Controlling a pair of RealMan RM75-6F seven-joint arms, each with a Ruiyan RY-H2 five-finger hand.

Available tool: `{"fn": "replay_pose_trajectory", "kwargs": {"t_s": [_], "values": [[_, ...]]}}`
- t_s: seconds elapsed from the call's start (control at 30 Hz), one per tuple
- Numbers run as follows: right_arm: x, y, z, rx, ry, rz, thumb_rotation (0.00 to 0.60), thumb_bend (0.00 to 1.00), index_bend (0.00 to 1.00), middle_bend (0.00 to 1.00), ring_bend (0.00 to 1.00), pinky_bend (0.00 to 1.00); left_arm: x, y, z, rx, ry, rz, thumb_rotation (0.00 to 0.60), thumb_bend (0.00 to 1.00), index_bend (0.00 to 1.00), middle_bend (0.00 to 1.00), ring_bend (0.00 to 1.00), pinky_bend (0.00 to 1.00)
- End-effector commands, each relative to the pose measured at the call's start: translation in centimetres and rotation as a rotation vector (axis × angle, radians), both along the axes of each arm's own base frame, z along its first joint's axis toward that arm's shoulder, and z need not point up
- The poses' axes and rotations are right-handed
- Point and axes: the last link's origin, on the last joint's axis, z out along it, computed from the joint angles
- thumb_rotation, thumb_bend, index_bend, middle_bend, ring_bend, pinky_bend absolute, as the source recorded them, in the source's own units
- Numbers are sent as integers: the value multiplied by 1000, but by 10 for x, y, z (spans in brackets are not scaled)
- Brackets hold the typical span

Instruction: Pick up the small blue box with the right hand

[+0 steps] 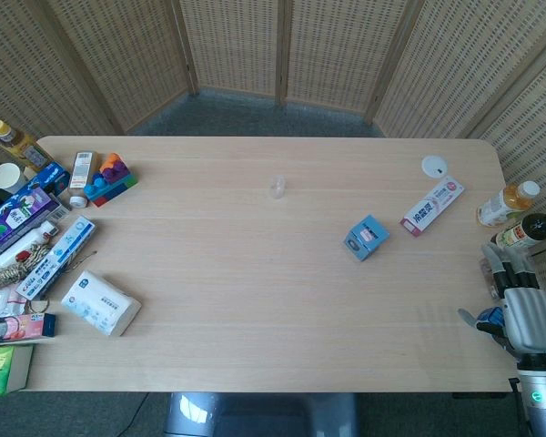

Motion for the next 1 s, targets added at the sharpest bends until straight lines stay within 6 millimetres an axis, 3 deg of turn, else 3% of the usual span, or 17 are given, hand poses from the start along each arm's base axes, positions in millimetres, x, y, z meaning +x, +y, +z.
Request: {"fn": "replay_pose_trajectory", "kwargs": {"t_s": [0.03,0.2,0.4,0.73,1.0], "values": [[1,0,-3,10,14,5,600,0,0,0,0,0,1,0,0,1,0,-3,600,111,110,0,0,0],[3,-1,-12,41,0,4,600,0,0,0,0,0,2,-1,0,4,-3,-10,600,112,111,0,0,0],[21,-20,-40,133,-50,28,600,0,0,0,0,0,1,1,-1,5,-2,-3,600,112,111,0,0,0],[65,-101,-103,234,-130,50,600,0,0,0,0,0,-3,6,-7,-9,28,21,600,113,114,0,0,0],[79,-138,-133,245,-188,-51,600,0,0,0,0,0,-7,13,-12,-24,43,44,600,113,117,0,0,0]]}}
